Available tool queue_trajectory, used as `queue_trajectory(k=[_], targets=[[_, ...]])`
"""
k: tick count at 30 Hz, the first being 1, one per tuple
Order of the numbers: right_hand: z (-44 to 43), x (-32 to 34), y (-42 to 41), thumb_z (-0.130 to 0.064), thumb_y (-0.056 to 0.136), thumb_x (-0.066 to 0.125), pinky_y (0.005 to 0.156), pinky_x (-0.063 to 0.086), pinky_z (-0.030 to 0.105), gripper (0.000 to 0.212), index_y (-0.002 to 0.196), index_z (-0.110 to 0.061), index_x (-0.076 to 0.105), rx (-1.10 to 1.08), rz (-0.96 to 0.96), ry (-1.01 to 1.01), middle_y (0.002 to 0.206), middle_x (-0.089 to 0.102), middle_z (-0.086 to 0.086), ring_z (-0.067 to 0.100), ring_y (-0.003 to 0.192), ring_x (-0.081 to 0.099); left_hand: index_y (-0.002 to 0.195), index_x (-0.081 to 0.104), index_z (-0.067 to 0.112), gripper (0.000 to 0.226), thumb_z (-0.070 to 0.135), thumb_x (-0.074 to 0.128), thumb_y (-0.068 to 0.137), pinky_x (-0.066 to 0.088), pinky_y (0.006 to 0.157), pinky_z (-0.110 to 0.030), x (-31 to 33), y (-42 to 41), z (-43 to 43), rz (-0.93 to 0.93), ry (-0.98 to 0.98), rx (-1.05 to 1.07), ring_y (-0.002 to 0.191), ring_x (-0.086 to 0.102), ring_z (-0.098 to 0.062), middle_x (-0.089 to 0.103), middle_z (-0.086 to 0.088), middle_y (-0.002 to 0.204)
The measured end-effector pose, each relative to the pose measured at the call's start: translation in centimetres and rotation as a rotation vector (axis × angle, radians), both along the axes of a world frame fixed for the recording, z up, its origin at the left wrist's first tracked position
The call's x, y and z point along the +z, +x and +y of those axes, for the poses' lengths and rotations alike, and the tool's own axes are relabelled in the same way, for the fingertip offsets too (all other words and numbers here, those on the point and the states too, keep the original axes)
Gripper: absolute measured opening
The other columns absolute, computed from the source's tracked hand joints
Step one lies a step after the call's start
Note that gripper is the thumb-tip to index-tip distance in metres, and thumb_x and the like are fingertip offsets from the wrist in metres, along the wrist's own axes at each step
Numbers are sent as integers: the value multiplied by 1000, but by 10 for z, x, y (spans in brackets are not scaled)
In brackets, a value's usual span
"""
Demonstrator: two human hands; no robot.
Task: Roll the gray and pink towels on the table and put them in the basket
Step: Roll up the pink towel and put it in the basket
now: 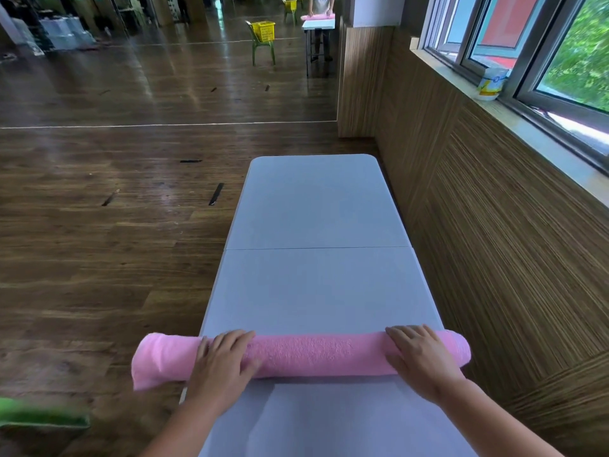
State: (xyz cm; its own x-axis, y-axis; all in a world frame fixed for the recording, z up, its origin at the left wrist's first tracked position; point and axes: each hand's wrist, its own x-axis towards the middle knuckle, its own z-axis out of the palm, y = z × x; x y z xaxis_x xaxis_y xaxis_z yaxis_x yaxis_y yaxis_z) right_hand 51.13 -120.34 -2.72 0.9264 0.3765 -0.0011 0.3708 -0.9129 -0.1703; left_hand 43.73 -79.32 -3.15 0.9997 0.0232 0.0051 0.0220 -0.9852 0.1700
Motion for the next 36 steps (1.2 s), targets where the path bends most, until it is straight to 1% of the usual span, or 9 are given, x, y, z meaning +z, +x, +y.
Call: queue_trajectory(k=[3,9,13,15,18,22,25,30,36], targets=[[5,-1,-8,-63,69,60,96,52,47,67,122,-21,65,26,4,-93,112,68,-5,22,103,65,142,48,36,79,71,59,71,25,116,-51,-5,-3,-9,100,43,-11,135,44,-11,49,18,143],[93,-10,-2,-45,56,61,88,51,42,65,116,-18,61,142,51,-112,101,65,2,28,91,63,153,26,32,74,33,60,88,6,123,-50,19,31,-92,239,17,-132,145,26,-14,32,12,156],[140,-8,-5,-46,45,70,64,53,33,52,93,-24,65,211,48,-91,79,63,-5,20,71,63,147,33,35,64,29,60,89,8,122,-46,18,42,-120,259,26,-157,142,29,-11,37,14,151],[127,-11,1,-44,50,65,67,51,35,53,100,-26,62,231,74,-87,84,63,-6,21,76,63,148,31,39,67,27,58,88,9,122,-46,18,39,-101,264,30,-171,142,30,-12,37,15,150],[72,-7,17,-37,61,63,76,47,38,55,115,-28,57,177,123,-139,98,64,-5,23,91,64,149,31,43,78,43,67,79,17,118,-51,13,31,-40,264,66,-127,140,36,-14,41,15,146],[0,10,29,-55,74,54,89,40,35,56,126,-34,47,41,206,-226,115,59,-11,18,107,57,150,28,45,88,64,64,73,20,117,-49,12,16,50,319,194,83,141,34,-13,40,18,147],[-8,12,31,-61,79,54,80,42,33,52,121,-32,45,-69,257,-182,110,58,-9,17,103,56,150,24,45,86,70,59,76,37,103,-39,20,18,58,322,208,171,129,47,-18,47,12,140],[43,16,23,-55,87,55,65,39,35,43,108,-19,40,-364,297,63,101,57,4,32,93,64,148,21,34,77,69,53,87,49,85,-39,16,45,-18,280,-58,314,111,61,-31,47,-6,127],[112,17,-6,-52,95,48,91,46,43,44,111,-13,38,-457,416,368,114,49,12,38,111,55,150,34,13,58,43,28,101,51,93,-44,6,40,-132,105,-386,168,117,53,-45,31,-20,154]])
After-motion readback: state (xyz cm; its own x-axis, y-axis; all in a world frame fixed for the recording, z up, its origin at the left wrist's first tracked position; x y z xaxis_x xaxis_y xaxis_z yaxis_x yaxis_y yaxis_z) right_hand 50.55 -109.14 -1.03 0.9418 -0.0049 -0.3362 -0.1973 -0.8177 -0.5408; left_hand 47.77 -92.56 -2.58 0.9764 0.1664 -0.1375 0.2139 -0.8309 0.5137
